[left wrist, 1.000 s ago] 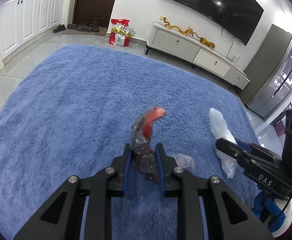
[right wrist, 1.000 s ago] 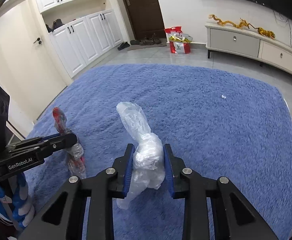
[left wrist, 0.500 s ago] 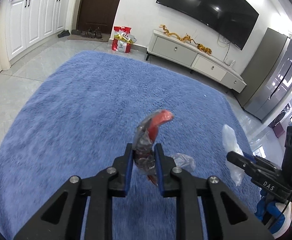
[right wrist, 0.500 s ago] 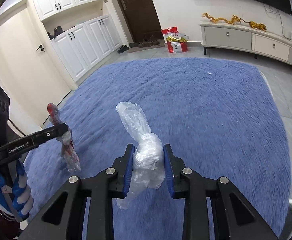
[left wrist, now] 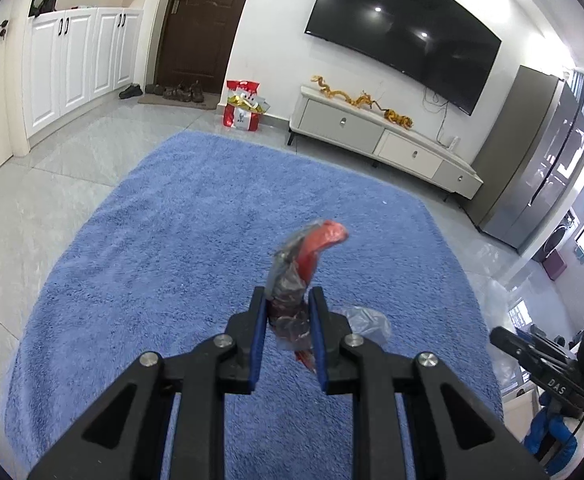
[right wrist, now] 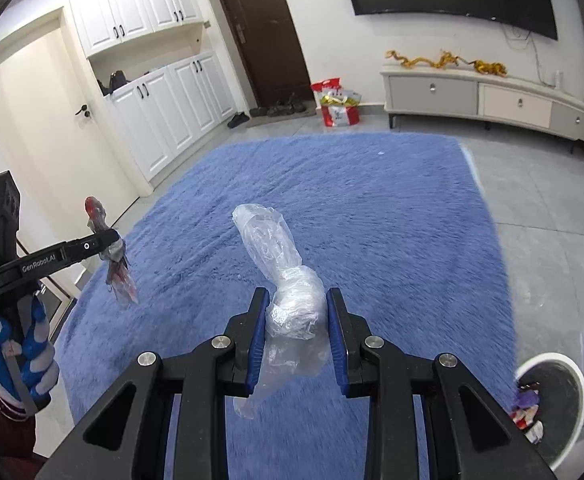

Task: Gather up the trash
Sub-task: 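Carry wrapper and tissue to the bin and open both tools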

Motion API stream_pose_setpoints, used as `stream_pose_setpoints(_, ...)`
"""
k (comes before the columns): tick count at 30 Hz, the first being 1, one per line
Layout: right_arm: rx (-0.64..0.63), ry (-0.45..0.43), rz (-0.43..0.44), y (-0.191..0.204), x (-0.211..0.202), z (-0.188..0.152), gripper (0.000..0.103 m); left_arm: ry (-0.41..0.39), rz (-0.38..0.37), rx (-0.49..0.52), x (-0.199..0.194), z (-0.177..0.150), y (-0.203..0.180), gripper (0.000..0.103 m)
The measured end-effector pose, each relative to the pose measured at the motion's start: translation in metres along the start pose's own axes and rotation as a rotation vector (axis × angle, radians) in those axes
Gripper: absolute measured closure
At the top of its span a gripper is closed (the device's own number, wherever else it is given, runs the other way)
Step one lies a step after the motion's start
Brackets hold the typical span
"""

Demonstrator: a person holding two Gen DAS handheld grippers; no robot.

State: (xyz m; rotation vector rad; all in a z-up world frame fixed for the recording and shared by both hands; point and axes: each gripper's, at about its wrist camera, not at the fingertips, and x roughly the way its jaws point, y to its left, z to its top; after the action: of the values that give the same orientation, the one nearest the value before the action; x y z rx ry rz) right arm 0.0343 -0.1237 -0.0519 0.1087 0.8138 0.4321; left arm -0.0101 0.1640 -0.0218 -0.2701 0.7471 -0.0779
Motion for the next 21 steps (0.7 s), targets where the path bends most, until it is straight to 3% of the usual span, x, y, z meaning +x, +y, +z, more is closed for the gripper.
stream_pose_setpoints(10, 0.105, -0.061, -0.108, -0.044, -0.068, -0.044, 0.074, -0.024, -0.004, 0.120, -0.012, -0.011, -0.043, 0.084)
stream_pose_setpoints(21, 0.309, -0.082, -0.237, -0.127, -0.084, -0.080, 0.074, 0.041, 0.001, 0.282, 0.024, -0.023, -0.098, 0.083)
